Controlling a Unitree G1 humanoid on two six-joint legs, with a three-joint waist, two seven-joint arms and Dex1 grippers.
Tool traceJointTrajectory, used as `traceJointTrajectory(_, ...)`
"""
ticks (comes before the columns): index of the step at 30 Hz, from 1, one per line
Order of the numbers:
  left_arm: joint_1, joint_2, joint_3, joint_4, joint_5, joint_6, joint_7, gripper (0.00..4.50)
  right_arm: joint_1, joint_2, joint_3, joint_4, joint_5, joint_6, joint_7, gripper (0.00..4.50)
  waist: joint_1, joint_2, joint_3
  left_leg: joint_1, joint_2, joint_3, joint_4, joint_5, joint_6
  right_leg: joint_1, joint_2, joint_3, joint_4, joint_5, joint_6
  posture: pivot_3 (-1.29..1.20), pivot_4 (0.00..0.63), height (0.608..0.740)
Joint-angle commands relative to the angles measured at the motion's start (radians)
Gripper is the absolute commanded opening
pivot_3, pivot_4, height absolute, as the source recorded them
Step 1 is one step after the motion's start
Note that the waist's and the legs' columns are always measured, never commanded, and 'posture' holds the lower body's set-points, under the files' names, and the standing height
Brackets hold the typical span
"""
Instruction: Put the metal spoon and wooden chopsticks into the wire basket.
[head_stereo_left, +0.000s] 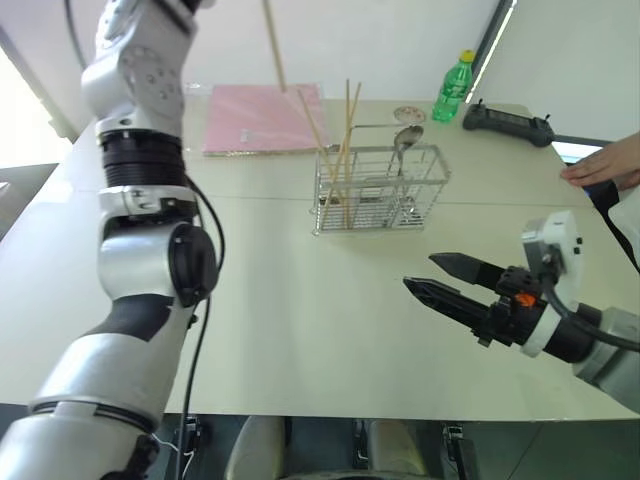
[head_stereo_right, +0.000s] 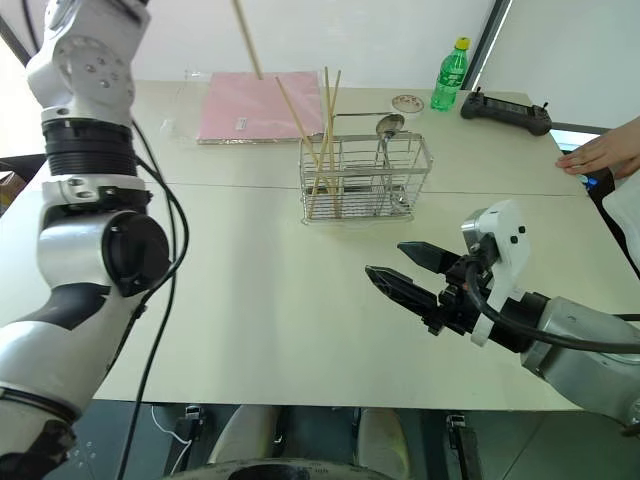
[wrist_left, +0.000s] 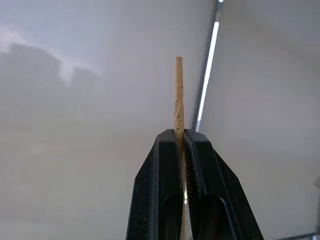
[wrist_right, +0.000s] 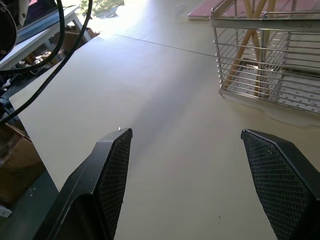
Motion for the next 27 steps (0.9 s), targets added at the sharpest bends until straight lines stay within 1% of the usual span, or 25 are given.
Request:
traceJointTrajectory(1, 0.013, -0.03, -0.037, -0.066, -0.034, 0.022, -0.028, 0.06, -0.005, 0.003, -0.012, -0.019, 0.007, -0.023, -0.01, 3.58, -0.001, 0.0, 0.0, 0.001, 0.001, 0.0, 0.0, 0.0, 0.0, 0.0, 0.001, 0.0, 0.001, 0.0, 0.0, 0.0, 0.15, 0.721)
traceJointTrajectory(5, 0.074, -0.071, -0.084, -0.115, -0.035, 0.041, -0.045, 0.06, 0.026, 0.014, -0.039, -0.041, 0.01, -0.03, -0.029, 3.58, 0.0, 0.001, 0.0, 0.002, 0.003, -0.001, 0.0, 0.0, 0.0, 0.0, 0.004, 0.0, 0.002, 0.0, -0.001, 0.0, 0.15, 0.721)
traceJointTrajectory(9, 0.158, -0.108, -0.133, -0.176, -0.018, 0.011, -0.055, 0.06, 0.049, 0.021, -0.06, -0.058, 0.015, -0.043, -0.048, 3.58, 0.002, 0.001, 0.0, 0.001, 0.003, -0.001, 0.0, 0.0, 0.0, 0.0, 0.004, 0.001, 0.001, 0.0, -0.001, 0.0, 0.15, 0.721)
traceJointTrajectory(13, 0.248, -0.157, -0.176, -0.241, -0.017, 0.023, -0.05, 0.06, 0.064, 0.022, -0.074, -0.066, 0.018, -0.056, -0.062, 3.58, 0.004, 0.001, 0.0, 0.0, 0.003, -0.001, 0.001, 0.0, 0.0, 0.0, 0.004, 0.001, 0.0, 0.0, -0.001, 0.0, 0.15, 0.721)
traceJointTrajectory(19, 0.34, -0.185, -0.224, -0.304, -0.007, 0.032, -0.042, 0.06, 0.07, 0.021, -0.078, -0.07, 0.024, -0.068, -0.074, 3.58, 0.002, 0.001, 0.0, 0.0, 0.003, -0.001, 0.001, 0.0, 0.0, 0.0, 0.004, 0.001, 0.0, 0.0, -0.001, 0.0, 0.15, 0.721)
traceJointTrajectory(22, 0.36, -0.195, -0.227, -0.336, -0.02, 0.041, -0.031, 1.02, 0.068, 0.02, -0.074, -0.07, 0.026, -0.074, -0.078, 3.58, 0.002, 0.001, 0.0, 0.001, 0.003, -0.001, 0.001, 0.0, 0.0, 0.0, 0.004, 0.001, 0.001, 0.0, -0.002, 0.0, 0.15, 0.721)
traceJointTrajectory(25, 0.358, -0.203, -0.223, -0.384, -0.048, 0.072, -0.016, 2.46, 0.066, 0.018, -0.068, -0.068, 0.026, -0.079, -0.078, 3.58, 0.002, 0.001, 0.0, 0.001, 0.003, -0.001, 0.001, 0.0, 0.0, 0.001, 0.004, 0.001, 0.001, 0.0, -0.002, 0.0, 0.15, 0.721)
traceJointTrajectory(26, 0.359, -0.204, -0.224, -0.394, -0.051, 0.079, -0.012, 3.04, 0.065, 0.016, -0.067, -0.067, 0.026, -0.08, -0.078, 3.58, 0.003, 0.001, 0.0, 0.001, 0.003, -0.001, 0.001, 0.0, 0.0, 0.001, 0.004, 0.001, 0.0, 0.0, -0.002, 0.0, 0.15, 0.721)
traceJointTrajectory(27, 0.36, -0.204, -0.224, -0.401, -0.052, 0.084, -0.009, 3.52, 0.064, 0.015, -0.065, -0.066, 0.027, -0.08, -0.077, 3.58, 0.003, 0.001, 0.0, 0.001, 0.003, -0.001, 0.001, 0.0, 0.0, 0.001, 0.004, 0.001, 0.0, 0.0, -0.002, 0.0, 0.15, 0.721)
